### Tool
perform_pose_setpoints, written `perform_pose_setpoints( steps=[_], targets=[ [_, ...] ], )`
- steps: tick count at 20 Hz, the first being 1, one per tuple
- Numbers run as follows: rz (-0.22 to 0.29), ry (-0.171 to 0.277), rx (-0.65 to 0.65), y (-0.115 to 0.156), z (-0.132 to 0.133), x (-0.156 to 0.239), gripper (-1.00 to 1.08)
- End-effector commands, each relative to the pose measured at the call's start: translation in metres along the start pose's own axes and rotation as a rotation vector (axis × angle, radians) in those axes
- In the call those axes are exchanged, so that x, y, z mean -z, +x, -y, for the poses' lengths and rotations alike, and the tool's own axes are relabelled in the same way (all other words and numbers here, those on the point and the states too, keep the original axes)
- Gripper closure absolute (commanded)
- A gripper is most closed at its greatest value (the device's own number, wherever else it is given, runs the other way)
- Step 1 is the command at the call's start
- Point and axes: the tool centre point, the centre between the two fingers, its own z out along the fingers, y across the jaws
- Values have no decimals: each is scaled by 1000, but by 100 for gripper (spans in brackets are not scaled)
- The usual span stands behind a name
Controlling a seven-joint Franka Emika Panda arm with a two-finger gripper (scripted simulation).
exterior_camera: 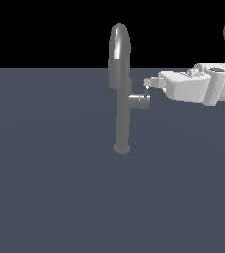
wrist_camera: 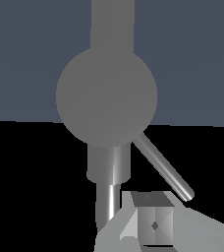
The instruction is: Turn on the faucet by rotating a designated handle.
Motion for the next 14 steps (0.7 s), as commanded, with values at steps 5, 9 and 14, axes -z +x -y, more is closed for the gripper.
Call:
perform_pose_setpoints(
  steps=[5, 9, 14],
  targets=[
    [4, -5, -1, 5, -15, 0, 108],
    [5, -6, -12, 26, -29, 0, 108],
    [8, -8, 14, 23, -30, 1, 108]
  ],
)
